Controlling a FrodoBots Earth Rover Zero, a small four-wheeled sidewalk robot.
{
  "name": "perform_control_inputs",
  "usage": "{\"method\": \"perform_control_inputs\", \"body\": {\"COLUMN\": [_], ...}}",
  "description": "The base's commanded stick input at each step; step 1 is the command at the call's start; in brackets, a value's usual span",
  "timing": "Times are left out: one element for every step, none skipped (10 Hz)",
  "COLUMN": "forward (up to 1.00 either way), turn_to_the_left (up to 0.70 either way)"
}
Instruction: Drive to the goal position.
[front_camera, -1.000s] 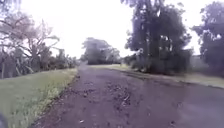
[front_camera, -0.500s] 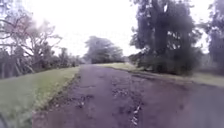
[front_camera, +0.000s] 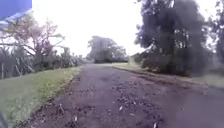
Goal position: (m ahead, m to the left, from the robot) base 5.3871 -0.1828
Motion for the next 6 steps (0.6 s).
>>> {"method": "perform_control_inputs", "body": {"forward": [0.85,0.85,0.85,0.85,0.85,0.85], "turn_to_the_left": [0.0,0.0,0.0,0.0,0.0,0.0]}}
